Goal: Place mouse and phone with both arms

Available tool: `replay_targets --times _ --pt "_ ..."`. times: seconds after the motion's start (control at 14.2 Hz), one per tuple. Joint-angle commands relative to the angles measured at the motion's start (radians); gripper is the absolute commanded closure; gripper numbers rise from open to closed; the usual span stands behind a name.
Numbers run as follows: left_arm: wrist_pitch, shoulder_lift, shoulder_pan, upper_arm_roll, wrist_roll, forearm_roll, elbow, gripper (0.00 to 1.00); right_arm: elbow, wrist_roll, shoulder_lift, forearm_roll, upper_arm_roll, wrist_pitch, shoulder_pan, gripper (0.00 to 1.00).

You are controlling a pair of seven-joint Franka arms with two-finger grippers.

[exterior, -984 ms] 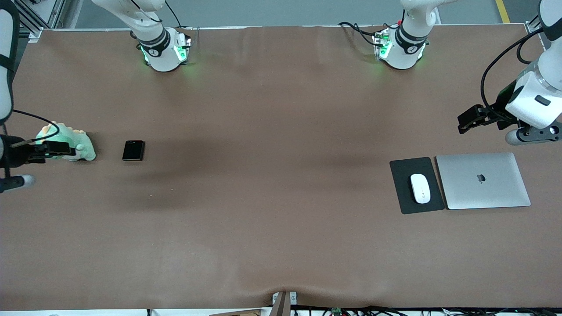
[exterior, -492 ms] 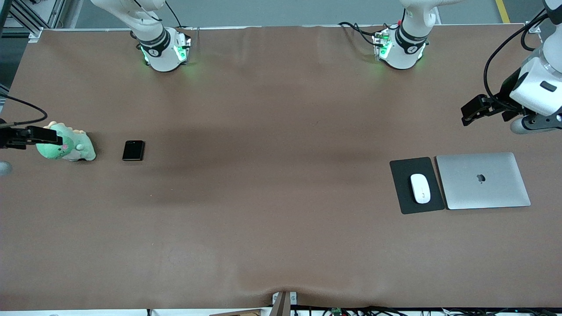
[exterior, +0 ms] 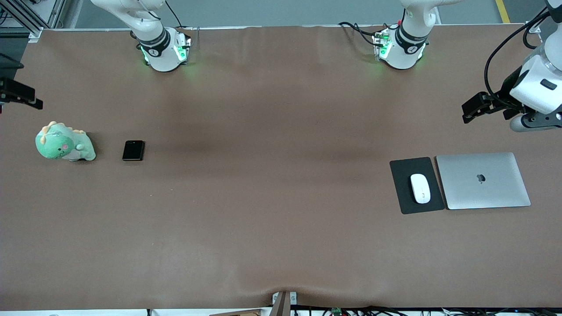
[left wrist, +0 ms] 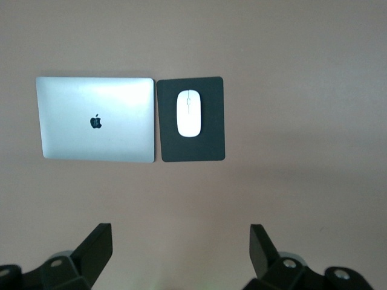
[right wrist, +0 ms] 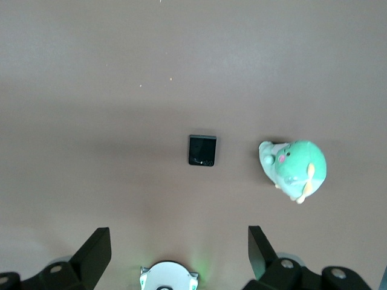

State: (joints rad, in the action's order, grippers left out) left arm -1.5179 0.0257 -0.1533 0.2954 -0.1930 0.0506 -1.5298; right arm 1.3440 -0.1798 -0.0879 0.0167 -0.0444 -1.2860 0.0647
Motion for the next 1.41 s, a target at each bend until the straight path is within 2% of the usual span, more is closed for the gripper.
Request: replay_targets --times 0.0,0.07,0.21,0.42,0.7,1.34 --pt "0.027 -0.024 -0.011 -0.012 0.038 -0.021 -0.004 0.00 0.170 0.128 0.108 0.002 0.012 -0.070 -0.031 0.00" --pt "0.027 -0.032 -0.031 -0.012 0.055 -0.023 -0.004 0.00 0.200 0.196 0.129 0.002 0.012 -0.078 -0.043 0.00" --pt "0.027 -0.032 -0.048 -0.012 0.096 -0.029 -0.003 0.00 0.214 0.206 0.138 0.002 0.014 -0.075 -0.057 0.00" --pt "0.034 -0.033 -0.065 -0.010 0.110 -0.031 -0.003 0.00 0.218 0.184 0.143 0.002 0.012 -0.076 -0.059 0.00" --pt "0.035 -0.036 -0.063 -0.001 0.092 -0.032 -0.004 0.00 0.288 0.069 0.187 -0.006 0.006 -0.131 -0.049 0.00" --pt "0.033 -0.020 -0.048 -0.001 0.087 -0.061 0.030 0.00 0.293 0.013 0.191 -0.024 0.008 -0.168 -0.051 0.00"
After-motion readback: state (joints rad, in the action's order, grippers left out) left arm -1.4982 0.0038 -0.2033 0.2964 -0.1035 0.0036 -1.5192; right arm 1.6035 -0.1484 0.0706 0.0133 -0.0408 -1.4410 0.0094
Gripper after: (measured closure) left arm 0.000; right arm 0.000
